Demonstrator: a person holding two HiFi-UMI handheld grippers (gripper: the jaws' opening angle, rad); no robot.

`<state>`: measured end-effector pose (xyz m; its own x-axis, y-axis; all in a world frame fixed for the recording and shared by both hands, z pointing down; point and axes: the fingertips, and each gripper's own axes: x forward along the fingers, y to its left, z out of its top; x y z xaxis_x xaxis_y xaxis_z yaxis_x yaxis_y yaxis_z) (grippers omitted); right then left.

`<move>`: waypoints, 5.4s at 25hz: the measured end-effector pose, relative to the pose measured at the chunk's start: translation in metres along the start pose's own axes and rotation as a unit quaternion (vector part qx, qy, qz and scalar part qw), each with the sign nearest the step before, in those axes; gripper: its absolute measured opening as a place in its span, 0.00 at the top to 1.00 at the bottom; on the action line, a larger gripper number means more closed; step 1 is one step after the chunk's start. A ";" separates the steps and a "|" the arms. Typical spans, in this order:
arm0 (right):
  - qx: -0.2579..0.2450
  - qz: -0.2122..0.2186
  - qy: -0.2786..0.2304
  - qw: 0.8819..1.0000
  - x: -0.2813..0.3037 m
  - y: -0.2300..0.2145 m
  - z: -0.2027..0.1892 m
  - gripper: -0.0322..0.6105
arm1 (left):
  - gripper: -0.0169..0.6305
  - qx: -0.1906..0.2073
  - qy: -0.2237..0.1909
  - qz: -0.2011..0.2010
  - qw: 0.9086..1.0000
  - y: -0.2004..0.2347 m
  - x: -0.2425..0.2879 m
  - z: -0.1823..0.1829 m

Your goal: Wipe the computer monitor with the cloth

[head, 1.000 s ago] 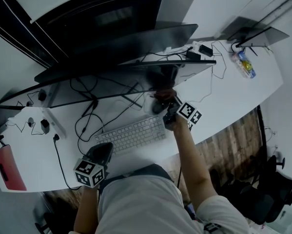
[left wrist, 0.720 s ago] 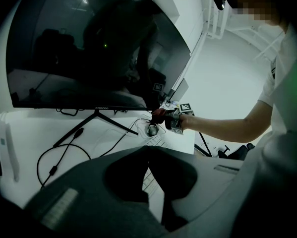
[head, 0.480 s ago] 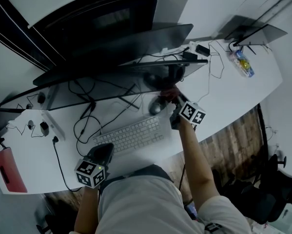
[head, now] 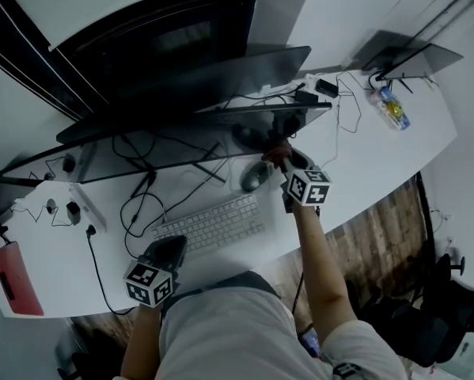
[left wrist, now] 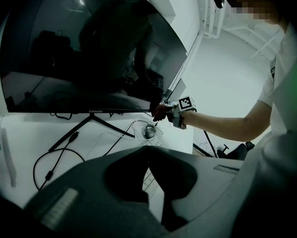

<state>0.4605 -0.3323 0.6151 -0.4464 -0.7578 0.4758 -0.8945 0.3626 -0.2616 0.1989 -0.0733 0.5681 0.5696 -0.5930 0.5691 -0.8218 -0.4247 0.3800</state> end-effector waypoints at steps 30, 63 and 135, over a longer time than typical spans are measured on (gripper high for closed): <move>-0.108 -0.018 -0.120 0.987 -0.103 0.059 0.146 0.80 | 0.96 0.037 -0.034 -0.041 0.998 0.007 -0.017 0.037; -0.122 -0.041 -0.284 0.950 -0.214 0.110 0.287 0.80 | 0.96 0.044 -0.083 -0.072 0.993 0.013 -0.040 0.070; -0.185 0.092 -0.210 0.956 -0.111 0.428 0.237 0.80 | 0.96 -0.019 -0.142 0.019 0.989 0.159 -0.245 0.001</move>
<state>0.1336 -0.2218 0.2517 -0.6170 -0.7853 0.0502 -0.7843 0.6189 0.0425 -0.0714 0.0040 0.4886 0.5151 -0.7789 0.3577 -0.8400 -0.3757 0.3916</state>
